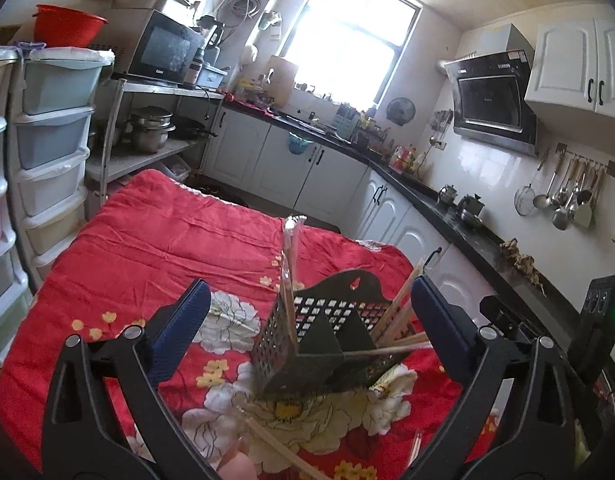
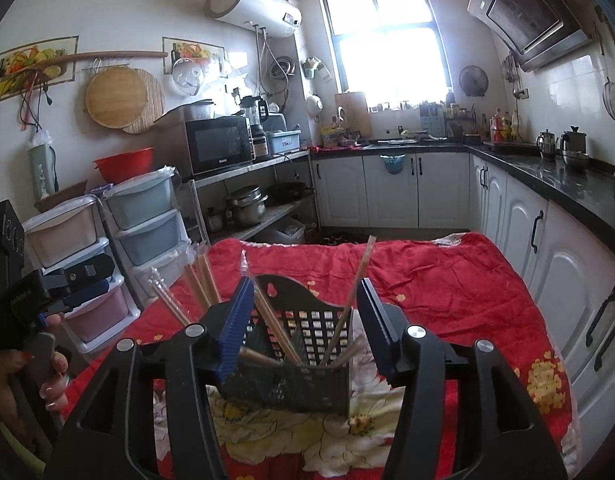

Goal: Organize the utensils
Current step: 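Withdraw both tools from the caddy toward the remaining chopsticks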

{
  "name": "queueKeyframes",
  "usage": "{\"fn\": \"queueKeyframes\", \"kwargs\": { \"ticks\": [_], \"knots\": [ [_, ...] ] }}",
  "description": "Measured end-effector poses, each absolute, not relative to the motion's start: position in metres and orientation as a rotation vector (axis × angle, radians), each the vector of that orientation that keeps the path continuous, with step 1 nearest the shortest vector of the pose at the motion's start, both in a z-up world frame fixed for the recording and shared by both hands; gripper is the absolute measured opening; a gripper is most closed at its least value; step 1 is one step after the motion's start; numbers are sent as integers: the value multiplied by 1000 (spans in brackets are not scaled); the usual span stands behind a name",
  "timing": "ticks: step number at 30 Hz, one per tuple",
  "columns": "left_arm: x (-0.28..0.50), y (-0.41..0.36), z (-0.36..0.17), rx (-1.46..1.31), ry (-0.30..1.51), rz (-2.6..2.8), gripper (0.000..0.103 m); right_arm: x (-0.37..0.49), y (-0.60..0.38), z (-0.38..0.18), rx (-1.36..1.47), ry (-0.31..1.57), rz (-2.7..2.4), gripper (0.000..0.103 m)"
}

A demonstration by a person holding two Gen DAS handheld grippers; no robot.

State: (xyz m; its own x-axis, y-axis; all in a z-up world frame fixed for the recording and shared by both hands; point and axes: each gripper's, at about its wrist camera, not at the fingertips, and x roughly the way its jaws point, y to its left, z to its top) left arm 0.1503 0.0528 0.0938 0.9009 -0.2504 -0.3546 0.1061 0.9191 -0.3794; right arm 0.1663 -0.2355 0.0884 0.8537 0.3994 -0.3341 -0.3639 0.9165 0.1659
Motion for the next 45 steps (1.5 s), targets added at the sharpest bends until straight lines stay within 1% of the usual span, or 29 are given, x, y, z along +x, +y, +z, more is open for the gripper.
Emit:
{"fn": "queueKeyframes", "kwargs": {
  "ticks": [9,26,38,40,45],
  "knots": [
    [139,46,83,-325,439,-191,92,151,-237,78,92,417,418,56],
    [131,45,48,-337,522,-176,92,136,-225,51,56,508,437,57],
    [131,46,28,-331,586,-171,92,133,-222,30,58,582,445,66],
    [132,44,23,-326,603,-172,92,133,-223,26,60,599,444,70],
    [134,39,12,-313,645,-179,92,129,-224,17,55,632,441,72]
  ]
}}
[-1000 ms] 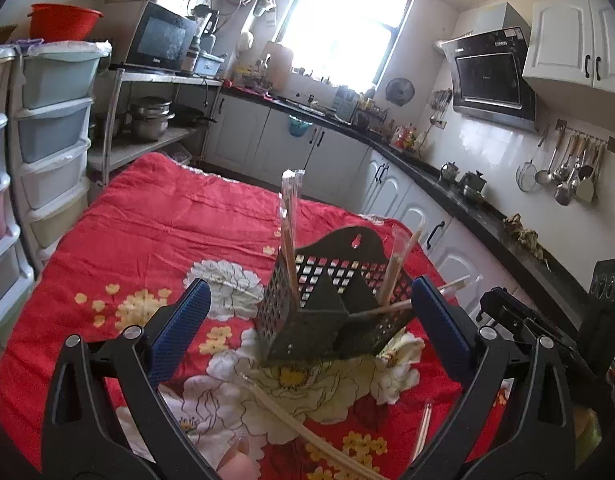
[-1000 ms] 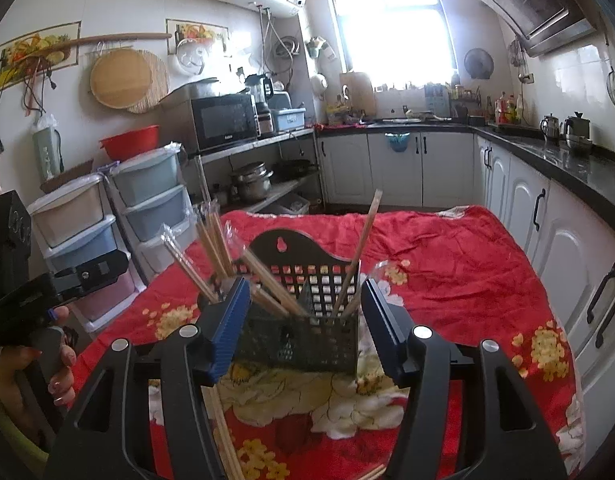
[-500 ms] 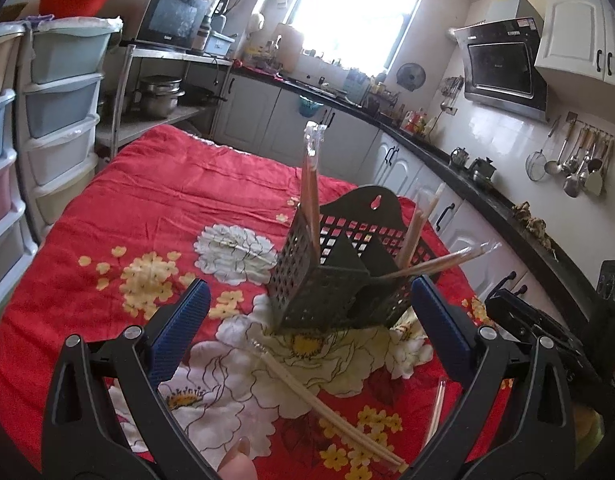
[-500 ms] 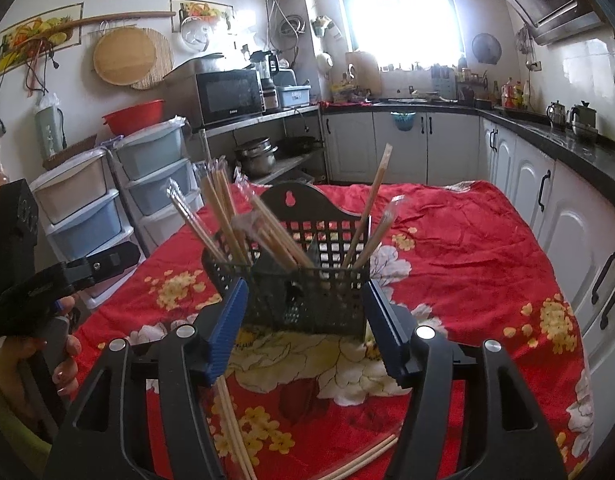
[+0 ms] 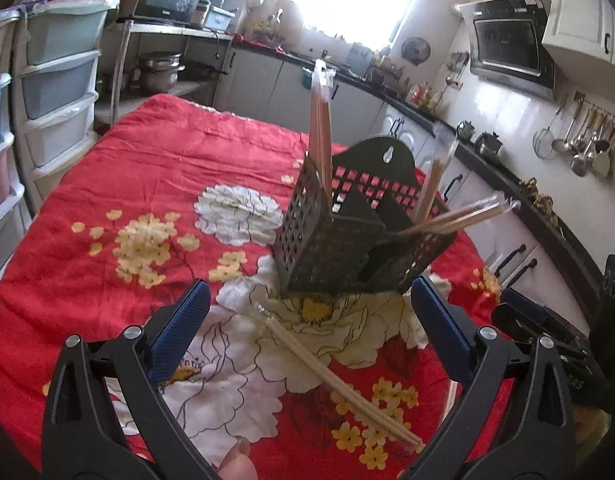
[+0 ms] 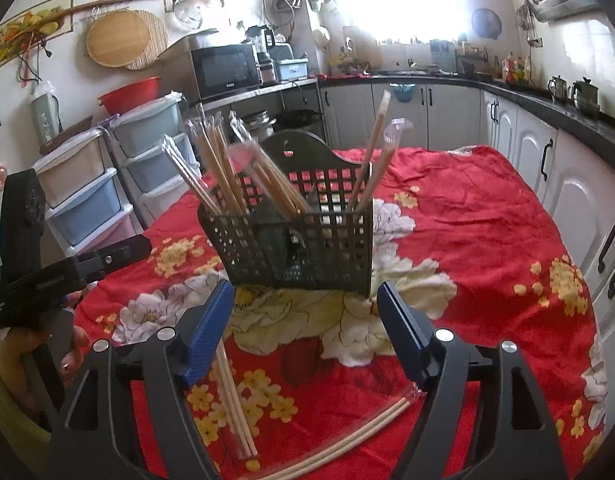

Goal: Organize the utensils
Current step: 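Withdraw both tools from the caddy toward the remaining chopsticks, then tilt the right tool down and close it on the last chopsticks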

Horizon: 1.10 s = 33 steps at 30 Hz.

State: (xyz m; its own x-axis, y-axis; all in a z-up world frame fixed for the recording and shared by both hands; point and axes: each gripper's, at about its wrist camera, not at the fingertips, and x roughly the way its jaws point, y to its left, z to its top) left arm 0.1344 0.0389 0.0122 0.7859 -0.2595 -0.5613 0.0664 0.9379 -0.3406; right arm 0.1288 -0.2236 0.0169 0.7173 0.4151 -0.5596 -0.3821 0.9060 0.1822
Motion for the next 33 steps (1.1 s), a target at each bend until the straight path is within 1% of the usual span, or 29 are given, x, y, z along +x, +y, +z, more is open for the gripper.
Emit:
{"fn": "queueKeyframes", "kwargs": {
  "ticks": [11,17,18,21,24,26,29,31,33],
  "knots": [
    [147,29,-25,-346,788,-227,92,126,-232,-9,59,760,411,72],
    [157,26,-49,-425,867,-268,92,121,-238,-23,65,820,397,72],
    [159,25,-53,-438,881,-278,91,120,-239,-26,64,831,393,72],
    [164,23,-63,-489,919,-307,80,118,-244,-35,74,866,379,72],
    [171,25,-73,-544,947,-308,76,116,-250,-44,92,912,367,72],
    [175,26,-73,-550,944,-304,76,115,-254,-49,108,934,357,71],
    [182,27,-76,-568,952,-300,75,119,-259,-58,149,980,352,65],
    [187,26,-77,-560,957,-292,71,124,-261,-64,183,1012,353,60],
    [192,25,-77,-553,960,-288,70,129,-262,-69,215,1042,342,58]
  ]
}}
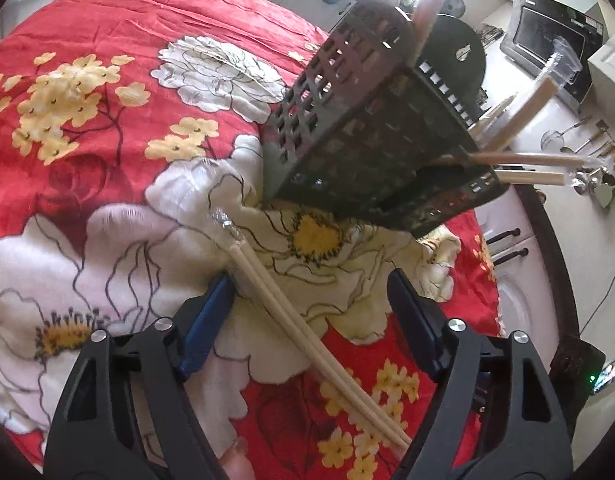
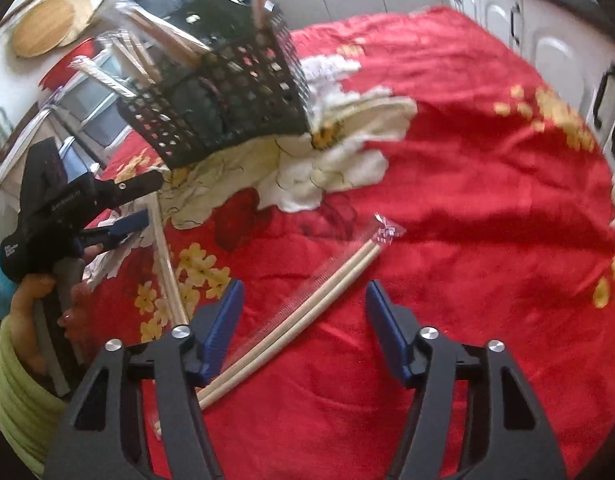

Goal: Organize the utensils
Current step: 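Tilt the right tool down and close it on the last chopsticks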

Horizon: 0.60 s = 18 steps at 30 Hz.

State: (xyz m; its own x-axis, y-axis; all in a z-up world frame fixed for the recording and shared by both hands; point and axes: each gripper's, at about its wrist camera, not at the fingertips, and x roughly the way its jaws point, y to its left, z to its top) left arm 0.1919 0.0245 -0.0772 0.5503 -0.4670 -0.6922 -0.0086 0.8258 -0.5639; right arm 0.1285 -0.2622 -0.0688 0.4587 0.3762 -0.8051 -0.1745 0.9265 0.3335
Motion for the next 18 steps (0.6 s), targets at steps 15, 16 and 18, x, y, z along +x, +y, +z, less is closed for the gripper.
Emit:
{"fn": "queueKeyframes", "kwargs": {
  "ticks": [15,16,18],
  "knots": [
    [204,45,-84,-513,953,-205,24,157,-285,-79,402,1086,310,25],
    [204,48,-85,-515,953,-198,19,158,-286,-80,412,1087,311,24],
    [203,55,-88,-530,956,-191,13,159,-287,-80,414,1086,306,20]
  ]
}}
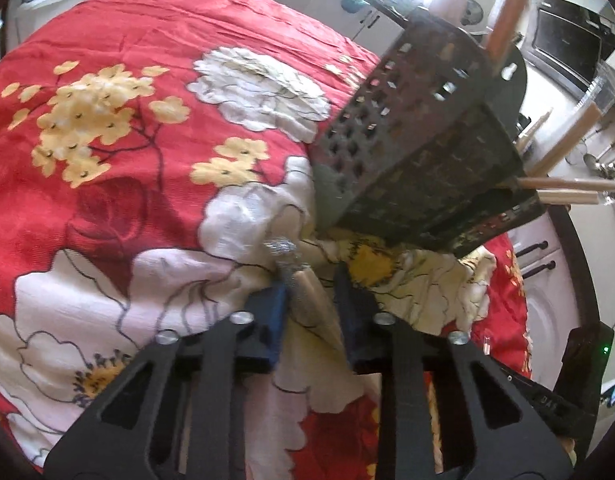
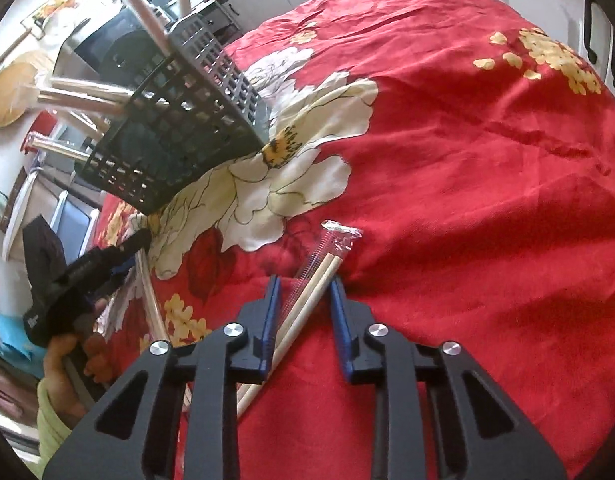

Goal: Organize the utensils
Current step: 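Tilt the right tool down and close it on the last chopsticks, then lift the held chopsticks upright over the green caddy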

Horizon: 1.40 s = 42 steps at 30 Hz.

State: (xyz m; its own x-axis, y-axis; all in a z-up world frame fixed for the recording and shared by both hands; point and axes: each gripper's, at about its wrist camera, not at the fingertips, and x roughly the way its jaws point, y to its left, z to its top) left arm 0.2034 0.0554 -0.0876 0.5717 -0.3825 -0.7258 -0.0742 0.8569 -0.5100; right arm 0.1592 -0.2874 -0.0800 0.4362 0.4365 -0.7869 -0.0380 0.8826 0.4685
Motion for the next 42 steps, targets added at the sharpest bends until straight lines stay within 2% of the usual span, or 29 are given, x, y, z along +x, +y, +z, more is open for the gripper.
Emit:
{"fn": "queueKeyframes", "kwargs": {
  "ticks": [4,13,25,42],
  "knots": [
    [204,64,-91,-574,962,-208,11,162,-288,-79,436,1084,315,14],
    [192,76,-78,-653,924,-247,7,168,-276,-56,450,1032,420,10],
    [159,62,26,-549,697,-358,3,155,-247,24,271,801,532,6],
    [141,38,141,-353,407,-360,3,144,-230,124,67,396,529,6]
  ]
}}
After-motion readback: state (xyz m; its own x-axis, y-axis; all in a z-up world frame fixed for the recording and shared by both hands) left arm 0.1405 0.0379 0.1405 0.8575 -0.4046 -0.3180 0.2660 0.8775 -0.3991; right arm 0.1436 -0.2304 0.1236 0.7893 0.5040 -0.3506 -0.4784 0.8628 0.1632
